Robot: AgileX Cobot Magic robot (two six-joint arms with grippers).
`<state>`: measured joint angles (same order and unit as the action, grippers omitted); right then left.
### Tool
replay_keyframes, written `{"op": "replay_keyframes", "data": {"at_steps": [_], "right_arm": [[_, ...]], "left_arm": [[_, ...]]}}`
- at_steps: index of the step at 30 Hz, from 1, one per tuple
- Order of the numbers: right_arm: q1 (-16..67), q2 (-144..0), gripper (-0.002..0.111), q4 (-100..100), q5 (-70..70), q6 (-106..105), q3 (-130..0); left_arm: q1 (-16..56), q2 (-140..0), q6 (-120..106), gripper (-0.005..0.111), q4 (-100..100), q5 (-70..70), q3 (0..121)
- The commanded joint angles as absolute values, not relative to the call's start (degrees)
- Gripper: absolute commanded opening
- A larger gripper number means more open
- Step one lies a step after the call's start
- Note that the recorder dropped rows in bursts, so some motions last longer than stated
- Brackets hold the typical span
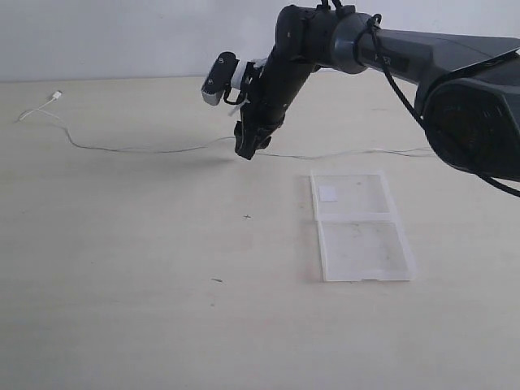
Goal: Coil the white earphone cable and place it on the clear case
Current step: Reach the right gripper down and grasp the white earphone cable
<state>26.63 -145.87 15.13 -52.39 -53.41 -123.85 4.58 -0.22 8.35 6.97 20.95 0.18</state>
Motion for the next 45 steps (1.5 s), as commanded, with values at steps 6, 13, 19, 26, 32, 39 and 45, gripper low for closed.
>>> {"op": "replay_keyframes", "data": {"at_steps": [6,13,19,26,32,39,45], "right_arm": [[26.66,-146.11,0.047,16.19,-50.45,-53.13,-124.38],[26.66,-146.77,0.047,16.19,-49.15,-51.77,-124.38],[26.66,-147.74,0.047,16.19,-49.53,-51.77,-124.38],[26.66,-147.73,0.032,16.19,-49.53,-51.77,-124.38],[26.66,-147.73,-0.001,16.19,-49.53,-51.77,-124.38],[26.66,-144.32,0.0,13.19,-49.56,-50.8,-124.38],[26.66,-134.42,0.0,13.06,-53.02,-47.64,-124.38]], "left_arm": [[4.54,0.0,8.59,0.0,7.21,20.51,0.0],[4.54,0.0,8.59,0.0,7.21,20.51,0.0],[4.54,0.0,8.59,0.0,7.21,20.51,0.0],[4.54,0.0,8.59,0.0,7.21,20.51,0.0],[4.54,0.0,8.59,0.0,7.21,20.51,0.0],[4.54,0.0,8.59,0.0,7.21,20.51,0.0],[4.54,0.0,8.59,0.0,7.21,20.51,0.0]]}}
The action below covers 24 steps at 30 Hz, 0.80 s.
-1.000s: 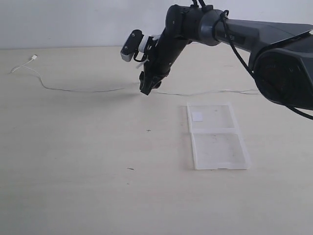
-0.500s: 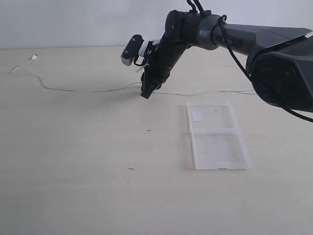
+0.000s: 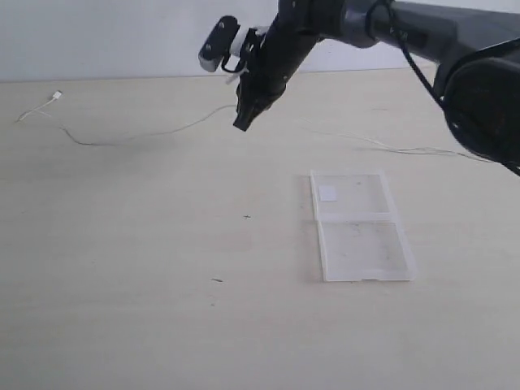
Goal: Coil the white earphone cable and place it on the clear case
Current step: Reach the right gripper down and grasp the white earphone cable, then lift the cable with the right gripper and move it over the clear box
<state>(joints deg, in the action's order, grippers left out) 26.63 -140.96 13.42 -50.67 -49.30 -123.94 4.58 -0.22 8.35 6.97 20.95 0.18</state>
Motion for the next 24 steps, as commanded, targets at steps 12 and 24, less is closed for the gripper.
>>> {"op": "replay_keyframes", "data": {"at_steps": [12,24], "right_arm": [[26.66,-115.33,0.0,11.37,-61.04,-32.44,-124.38],[26.66,-104.02,0.0,2.54,-67.04,-28.77,-124.38]], "left_arm": [[4.54,0.0,8.59,0.0,7.21,20.51,0.0],[4.54,0.0,8.59,0.0,7.21,20.51,0.0]]}}
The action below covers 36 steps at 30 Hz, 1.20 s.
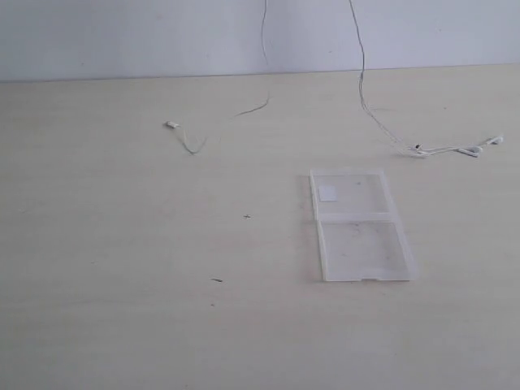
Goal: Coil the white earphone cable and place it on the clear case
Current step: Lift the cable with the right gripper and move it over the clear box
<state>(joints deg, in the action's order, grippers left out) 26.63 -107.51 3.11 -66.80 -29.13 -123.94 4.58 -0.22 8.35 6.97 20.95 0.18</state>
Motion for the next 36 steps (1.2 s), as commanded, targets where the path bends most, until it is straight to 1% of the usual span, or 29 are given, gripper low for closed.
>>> {"op": "replay_keyframes", "data": {"at_steps": [1,10,21,31,36], "right_arm": [[26.66,-103.12,0.0,2.54,-66.8,-28.77,-124.38],[26.66,-94.75,0.0,2.54,-60.96,-28.16,-124.38],[26.66,-86.87,0.0,2.54,-59.72,-28.26,-124.38],[26.66,-80.0,0.0,4.66,-53.21,-28.38,-124.38],[26.66,-77.96,0.0,8.0,-53.96,-28.38,-124.38]], "left_arm": [[4.54,0.0,8.59,0.0,7.21,20.51,0.0],[4.54,0.0,8.59,0.0,7.21,20.51,0.0],[4.54,0.0,8.59,0.0,7.21,20.51,0.0],[4.54,0.0,8.59,0.0,7.21,20.51,0.0],[4.54,0.0,8.59,0.0,7.21,20.51,0.0]]}}
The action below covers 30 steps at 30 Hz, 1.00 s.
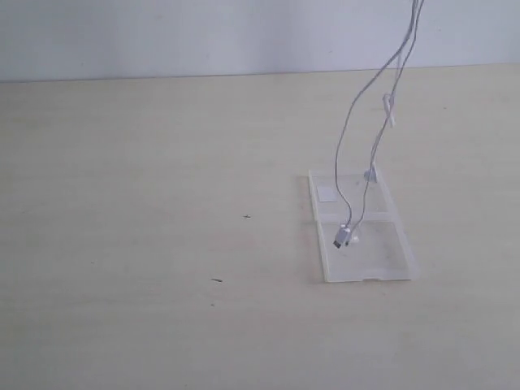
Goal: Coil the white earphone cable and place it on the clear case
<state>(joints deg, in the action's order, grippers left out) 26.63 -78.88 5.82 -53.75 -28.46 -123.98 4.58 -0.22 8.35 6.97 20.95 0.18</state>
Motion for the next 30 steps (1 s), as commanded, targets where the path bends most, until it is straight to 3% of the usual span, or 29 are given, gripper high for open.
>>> {"op": "replay_keyframes", "data": {"at_steps": [1,11,30], "right_arm": [[26.66,-78.07,0.0,9.83,-55.43,-28.28,-124.38],[26.66,-79.46,0.0,21.38,-55.3,-28.5,-124.38],[26.66,-79.46,0.0,20.74,-54.09,-28.5,-124.38]], "left_arm": [[4.54,0.0,8.59,0.0,7.21,20.51,0.0],[4.54,0.0,8.59,0.0,7.21,20.51,0.0],[4.54,0.0,8.59,0.0,7.21,20.51,0.0]]}}
